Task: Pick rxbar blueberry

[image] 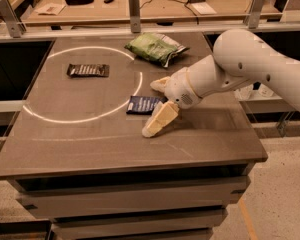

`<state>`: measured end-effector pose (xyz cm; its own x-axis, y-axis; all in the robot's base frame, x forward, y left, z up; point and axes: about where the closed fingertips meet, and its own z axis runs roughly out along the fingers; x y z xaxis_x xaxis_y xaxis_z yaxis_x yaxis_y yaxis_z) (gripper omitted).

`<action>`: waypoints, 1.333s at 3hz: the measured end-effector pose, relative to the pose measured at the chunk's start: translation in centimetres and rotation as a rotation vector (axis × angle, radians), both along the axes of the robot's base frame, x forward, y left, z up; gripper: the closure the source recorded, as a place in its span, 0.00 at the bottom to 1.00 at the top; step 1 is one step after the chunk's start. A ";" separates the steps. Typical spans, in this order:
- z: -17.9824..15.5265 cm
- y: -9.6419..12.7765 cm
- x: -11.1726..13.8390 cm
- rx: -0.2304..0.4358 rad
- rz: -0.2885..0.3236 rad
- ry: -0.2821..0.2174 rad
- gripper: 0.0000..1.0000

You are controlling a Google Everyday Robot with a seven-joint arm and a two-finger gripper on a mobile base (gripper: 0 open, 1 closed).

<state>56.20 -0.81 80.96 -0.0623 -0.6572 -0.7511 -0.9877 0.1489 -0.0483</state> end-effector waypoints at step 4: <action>1.3 0.0 0.0 -0.003 0.001 0.008 1.00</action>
Offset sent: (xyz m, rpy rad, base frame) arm -0.0027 -0.0122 -0.0032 0.0196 0.0269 -0.0257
